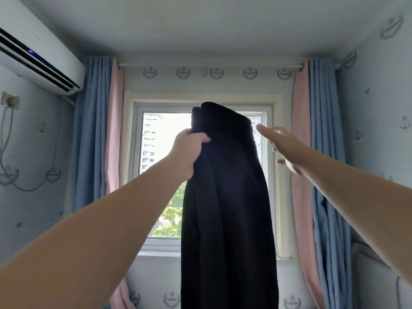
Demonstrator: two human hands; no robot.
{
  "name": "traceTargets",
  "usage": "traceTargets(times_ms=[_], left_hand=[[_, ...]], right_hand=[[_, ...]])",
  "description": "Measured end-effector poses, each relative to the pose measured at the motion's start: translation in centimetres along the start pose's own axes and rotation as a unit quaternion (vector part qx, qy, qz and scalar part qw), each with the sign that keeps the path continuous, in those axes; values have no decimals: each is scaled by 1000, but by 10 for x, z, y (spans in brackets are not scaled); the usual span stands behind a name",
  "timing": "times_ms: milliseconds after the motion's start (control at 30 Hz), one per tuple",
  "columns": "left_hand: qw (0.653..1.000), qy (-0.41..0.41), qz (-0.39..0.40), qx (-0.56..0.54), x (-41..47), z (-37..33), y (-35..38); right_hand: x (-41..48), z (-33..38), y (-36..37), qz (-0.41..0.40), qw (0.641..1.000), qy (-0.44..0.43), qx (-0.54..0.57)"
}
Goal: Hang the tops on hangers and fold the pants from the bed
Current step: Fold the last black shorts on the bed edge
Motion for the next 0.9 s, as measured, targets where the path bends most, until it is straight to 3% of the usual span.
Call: traceTargets(times_ms=[100,167,267,367,500,733,900], left_hand=[[998,-20,44,-47,5,-11,-14],[995,-32,71,-60,8,-20,-22],[995,-23,89,-48,14,-36,-42],[997,23,63,35,21,-57,-76],[990,62,20,126,30,-73,-119],[980,117,-44,156,-4,-115,-171],[978,137,-40,154,-55,-172,-199]], right_hand=[[-20,-30,58,208,969,80,107],[-30,-16,84,272,947,64,162],[-25,13,90,190,964,50,179],[-16,44,80,61,985,29,156],[-23,81,87,-23,994,4,106],[-65,143,110,-52,996,-9,79],[-119,199,115,-46,994,-26,94]])
Point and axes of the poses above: each hand's wrist, its own x-axis towards the middle knuckle, its own y-axis out of the palm, z = x × y, the point moved 10 cm from there along x, towards the middle knuckle, and after that the axes turned 8 degrees about -x, right-handed, at the moved point
